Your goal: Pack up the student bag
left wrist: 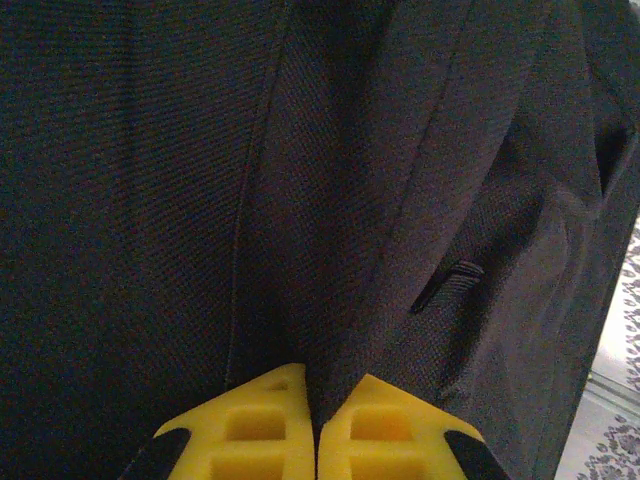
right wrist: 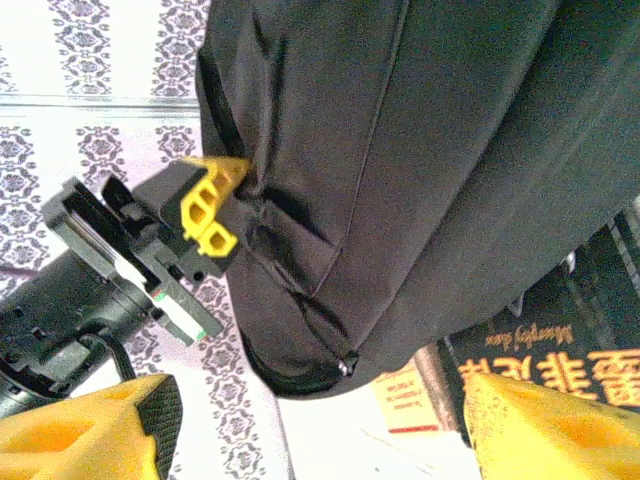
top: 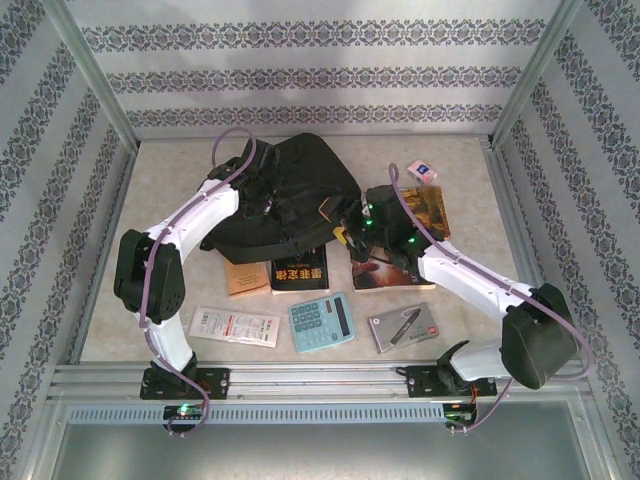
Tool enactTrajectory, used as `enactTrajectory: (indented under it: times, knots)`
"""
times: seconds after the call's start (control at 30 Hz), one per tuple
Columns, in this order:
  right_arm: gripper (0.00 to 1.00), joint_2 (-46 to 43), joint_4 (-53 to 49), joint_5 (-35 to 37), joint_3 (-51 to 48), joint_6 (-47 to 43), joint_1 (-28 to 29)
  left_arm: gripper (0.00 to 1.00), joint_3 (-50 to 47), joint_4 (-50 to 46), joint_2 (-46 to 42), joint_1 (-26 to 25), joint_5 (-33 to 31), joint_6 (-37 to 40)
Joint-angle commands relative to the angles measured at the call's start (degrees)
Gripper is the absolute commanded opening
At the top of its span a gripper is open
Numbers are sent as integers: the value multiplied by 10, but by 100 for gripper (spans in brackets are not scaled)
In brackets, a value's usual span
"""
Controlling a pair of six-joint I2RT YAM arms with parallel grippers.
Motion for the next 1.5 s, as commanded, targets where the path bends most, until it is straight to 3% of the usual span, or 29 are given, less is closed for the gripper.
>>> enactTrajectory:
  times: [0.0, 0.2, 0.3, 0.37, 0.57, 0.6, 0.7, 0.83, 0.93, 1.13, 1.3, 1.47]
  knots:
    - [74, 34, 41, 5, -17, 71, 11, 0, 29, 16, -34, -23, -10, -23]
    - [74, 111, 85, -17, 9, 70, 32, 0, 4, 25, -36, -35, -5, -37]
    - [69, 140, 101, -19, 20, 57, 31, 0, -10, 29, -42, -39, -4, -38]
    - [58, 157, 116, -14, 20, 56, 28, 0, -20, 35, -47, -41, -3, -38]
    - [7, 187, 164, -30, 14, 37, 8, 0, -61, 76, -59, -44, 35, -5]
    - [1, 186, 177, -32, 8, 26, 2, 6, -68, 79, -64, -44, 40, 12]
    - [0, 180, 274, -39, -27, 7, -16, 25, -66, 69, -75, -45, 64, 102]
    - [0, 197, 429, -85, -61, -1, -42, 39, -65, 24, -109, -44, 86, 225]
    - [0, 209, 479, -112, -61, -12, -51, 41, -78, 9, -136, -44, 116, 304]
    - [0, 219, 475, -120, -54, -38, -44, 39, -124, -21, -155, -47, 174, 304]
    - [0, 220, 468, -116, -51, -48, -35, 37, -146, -27, -145, -48, 149, 328]
    - [0, 209, 446, -100, -53, -68, -21, 29, -106, -76, -101, -48, 96, 347]
